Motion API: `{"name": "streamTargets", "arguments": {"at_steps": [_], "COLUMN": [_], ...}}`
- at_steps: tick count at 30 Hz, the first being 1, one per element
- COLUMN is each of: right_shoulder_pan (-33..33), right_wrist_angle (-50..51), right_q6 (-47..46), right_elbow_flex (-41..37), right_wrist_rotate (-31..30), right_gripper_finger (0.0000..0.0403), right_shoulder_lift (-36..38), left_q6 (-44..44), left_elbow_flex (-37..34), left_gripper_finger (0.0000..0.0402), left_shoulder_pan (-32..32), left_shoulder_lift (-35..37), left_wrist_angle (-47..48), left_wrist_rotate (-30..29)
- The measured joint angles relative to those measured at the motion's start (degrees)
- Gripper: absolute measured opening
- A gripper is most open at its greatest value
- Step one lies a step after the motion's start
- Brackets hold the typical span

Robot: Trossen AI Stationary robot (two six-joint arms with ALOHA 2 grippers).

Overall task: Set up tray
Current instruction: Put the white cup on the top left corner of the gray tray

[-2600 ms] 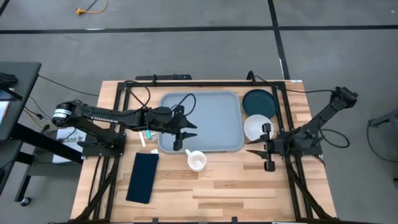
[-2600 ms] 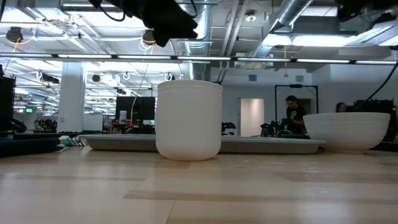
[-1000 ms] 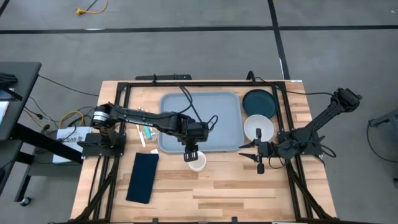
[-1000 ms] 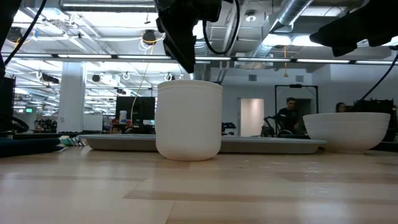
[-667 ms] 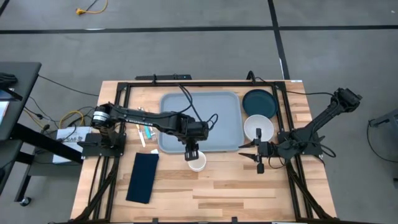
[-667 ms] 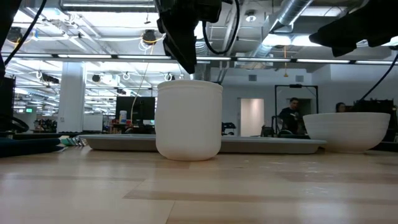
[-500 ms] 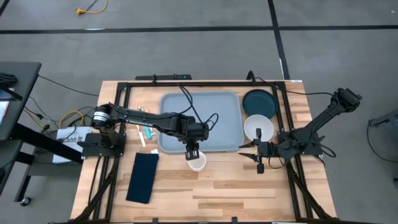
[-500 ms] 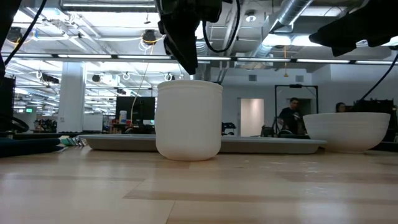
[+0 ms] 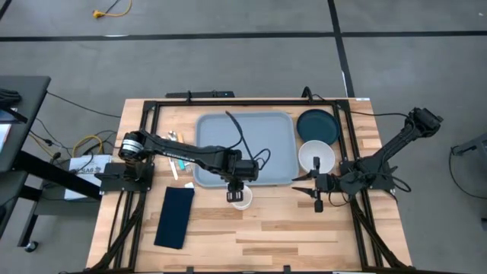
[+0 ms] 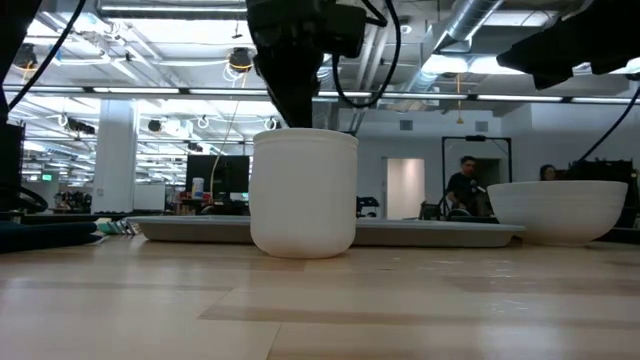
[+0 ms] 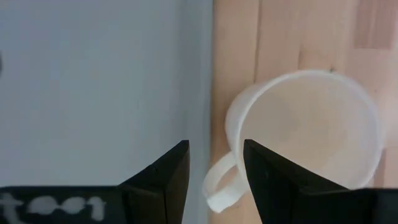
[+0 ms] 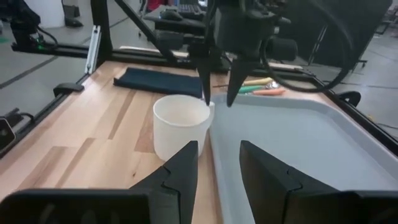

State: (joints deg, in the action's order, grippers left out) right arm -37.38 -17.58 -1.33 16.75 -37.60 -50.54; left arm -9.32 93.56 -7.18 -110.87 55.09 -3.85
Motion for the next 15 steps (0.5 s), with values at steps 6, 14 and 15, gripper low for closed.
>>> {"name": "streamTargets", "arguments": {"at_steps": [6,14,15], "right_shoulder_pan": [0.01,0.00,0.01], "right_wrist_angle": [0.20,0.21,0.21], "right_q6": [-0.10,-0.12,-0.12], "right_elbow_flex": [0.00,0.00,0.00], "right_wrist_rotate": [0.00,0.02,0.02], "right_gripper_finger": [0.0113,0.0113,0.0113], "right_shoulder_lift": [-0.01,0.00,0.00], "left_q6": [0.00,0.72,1.03], "left_elbow_flex": [0.02,0.02,0.02], "left_gripper_finger": [0.0142,0.0142,0.0142], "left_shoulder_pan": [-0.04,-0.04,-0.04], "left_shoulder_lift": [0.00,0.00,0.00], "left_wrist_angle": [-0.01,0.09,0.07], "left_wrist_rotate": [0.58,1.61,1.60]}}
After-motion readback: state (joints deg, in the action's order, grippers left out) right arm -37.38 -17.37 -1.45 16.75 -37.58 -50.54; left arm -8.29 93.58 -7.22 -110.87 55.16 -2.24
